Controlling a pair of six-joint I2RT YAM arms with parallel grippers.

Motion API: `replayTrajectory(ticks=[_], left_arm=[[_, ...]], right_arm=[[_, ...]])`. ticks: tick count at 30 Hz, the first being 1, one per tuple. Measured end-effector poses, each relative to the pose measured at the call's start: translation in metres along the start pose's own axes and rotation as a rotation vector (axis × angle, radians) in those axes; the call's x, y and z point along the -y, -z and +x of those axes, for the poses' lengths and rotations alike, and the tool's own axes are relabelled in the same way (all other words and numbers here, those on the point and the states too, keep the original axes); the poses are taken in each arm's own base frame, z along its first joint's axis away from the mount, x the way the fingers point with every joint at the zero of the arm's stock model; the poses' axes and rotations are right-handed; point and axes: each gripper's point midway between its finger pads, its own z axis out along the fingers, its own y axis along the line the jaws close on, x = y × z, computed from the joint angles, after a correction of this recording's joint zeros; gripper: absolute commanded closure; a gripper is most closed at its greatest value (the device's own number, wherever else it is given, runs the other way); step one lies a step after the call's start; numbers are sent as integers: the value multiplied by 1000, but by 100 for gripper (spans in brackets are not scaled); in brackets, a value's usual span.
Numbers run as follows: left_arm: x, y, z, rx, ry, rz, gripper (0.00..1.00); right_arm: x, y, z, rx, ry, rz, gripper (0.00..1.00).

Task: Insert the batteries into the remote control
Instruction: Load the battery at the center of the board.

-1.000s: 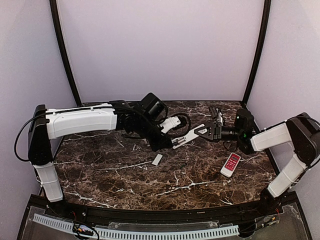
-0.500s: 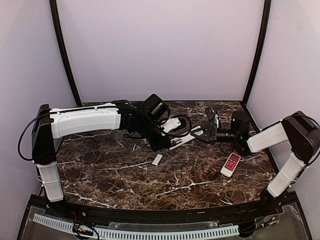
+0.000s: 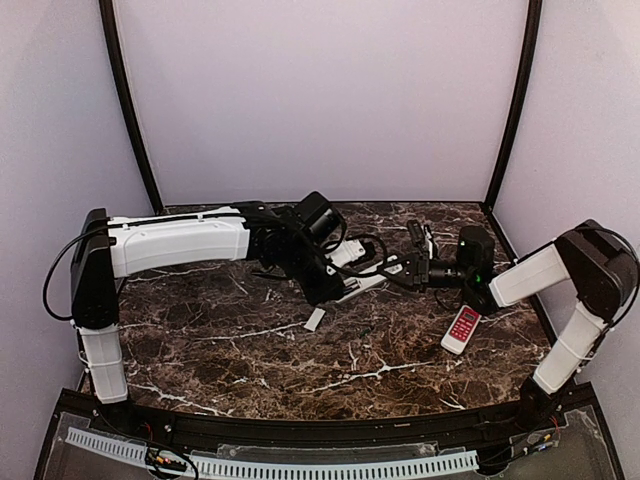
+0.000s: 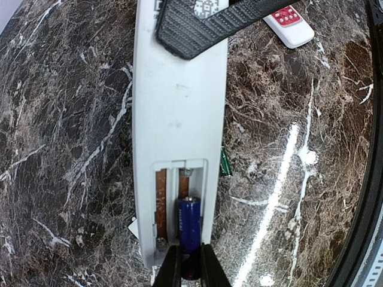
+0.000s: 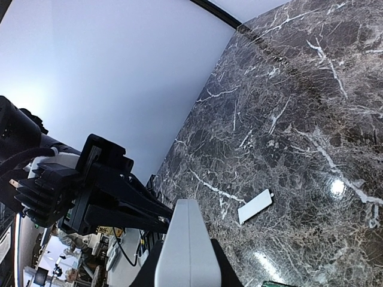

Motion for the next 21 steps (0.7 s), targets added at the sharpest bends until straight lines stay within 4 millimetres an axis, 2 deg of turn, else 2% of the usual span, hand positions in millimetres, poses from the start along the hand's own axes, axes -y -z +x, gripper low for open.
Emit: replayTrajectory(ticks=[19, 21], left_arm=[[0, -1, -4, -4, 0, 3, 87], [0, -1, -4, -8, 0, 3, 81]], right_arm=[[0, -4, 4, 15, -26, -36, 100], [0, -4, 5, 16, -27, -37, 100]])
